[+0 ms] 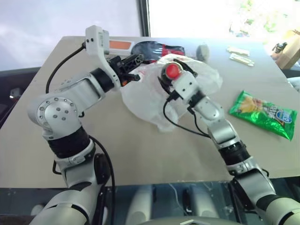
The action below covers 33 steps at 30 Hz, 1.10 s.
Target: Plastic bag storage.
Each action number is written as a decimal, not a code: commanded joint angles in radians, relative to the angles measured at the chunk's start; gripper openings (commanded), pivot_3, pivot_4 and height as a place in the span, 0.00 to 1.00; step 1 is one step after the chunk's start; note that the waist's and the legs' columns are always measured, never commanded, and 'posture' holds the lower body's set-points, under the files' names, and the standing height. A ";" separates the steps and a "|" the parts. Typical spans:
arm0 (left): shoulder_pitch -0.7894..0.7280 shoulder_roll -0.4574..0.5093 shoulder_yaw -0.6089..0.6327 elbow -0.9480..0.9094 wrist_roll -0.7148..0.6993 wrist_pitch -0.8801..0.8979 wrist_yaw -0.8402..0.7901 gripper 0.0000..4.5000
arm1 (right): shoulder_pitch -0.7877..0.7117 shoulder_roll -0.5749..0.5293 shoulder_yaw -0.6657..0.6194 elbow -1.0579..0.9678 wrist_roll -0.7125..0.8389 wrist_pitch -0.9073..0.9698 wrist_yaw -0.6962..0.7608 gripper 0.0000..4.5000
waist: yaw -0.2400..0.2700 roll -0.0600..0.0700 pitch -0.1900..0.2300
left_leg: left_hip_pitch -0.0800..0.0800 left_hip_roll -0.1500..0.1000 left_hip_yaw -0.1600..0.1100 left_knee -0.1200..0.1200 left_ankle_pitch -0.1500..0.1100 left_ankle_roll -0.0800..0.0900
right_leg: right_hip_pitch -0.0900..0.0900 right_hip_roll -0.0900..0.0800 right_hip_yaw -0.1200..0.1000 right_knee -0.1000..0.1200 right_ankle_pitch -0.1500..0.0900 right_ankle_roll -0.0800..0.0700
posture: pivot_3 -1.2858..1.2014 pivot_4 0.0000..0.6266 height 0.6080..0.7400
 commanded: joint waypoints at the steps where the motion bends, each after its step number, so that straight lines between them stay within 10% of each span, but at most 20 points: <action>1: -0.022 0.013 -0.001 -0.009 -0.006 -0.041 0.004 0.00 | 0.027 -0.019 -0.001 -0.103 0.006 0.018 0.048 0.69 | 0.000 0.000 0.000 | 0.000 0.000 0.000 0.000 0.000 0.000 | 0.000 0.000 0.000 0.000 0.000 0.000 | 0.52 0.24 1.00; 10: 0.034 0.131 -0.118 -0.106 -0.043 -0.029 -0.115 0.00 | 0.039 0.005 -0.032 -0.118 -0.015 0.062 0.017 0.69 | -0.006 0.000 0.000 | 0.000 0.000 0.001 -0.002 0.000 0.000 | -0.001 0.000 0.001 0.000 0.000 0.000 | 0.52 0.24 1.00; 14: 0.129 0.258 -0.251 -0.211 -0.021 -0.096 -0.271 0.23 | 0.065 0.017 -0.043 -0.142 0.000 0.087 0.018 0.69 | -0.002 0.000 0.000 | 0.001 0.000 0.003 -0.004 0.000 -0.001 | -0.002 0.000 0.003 0.000 0.000 0.000 | 0.52 0.24 1.00; 19: 0.183 0.364 -0.461 -0.225 0.177 -0.266 -0.346 0.74 | 0.075 0.018 -0.061 -0.163 0.001 0.114 0.014 0.69 | 0.000 0.000 0.000 | 0.001 0.000 0.003 -0.005 0.000 -0.001 | -0.003 0.000 0.003 -0.001 0.000 -0.001 | 0.52 0.24 1.00; 30: 0.086 0.289 -0.736 -0.069 0.554 -0.367 -0.224 0.75 | 0.072 0.007 -0.093 -0.172 0.000 0.143 0.010 0.69 | 0.000 0.000 0.001 | -0.001 0.001 0.006 -0.006 0.001 -0.001 | -0.007 0.001 0.006 0.000 0.000 0.000 | 0.52 0.24 1.00; 33: 0.076 0.217 -0.755 -0.024 0.610 -0.374 -0.195 0.58 | 0.072 0.002 -0.095 -0.168 0.000 0.146 0.013 0.69 | 0.000 0.000 0.001 | -0.001 0.001 0.006 -0.006 0.000 -0.001 | -0.007 0.001 0.006 0.000 0.000 0.000 | 0.52 0.24 1.00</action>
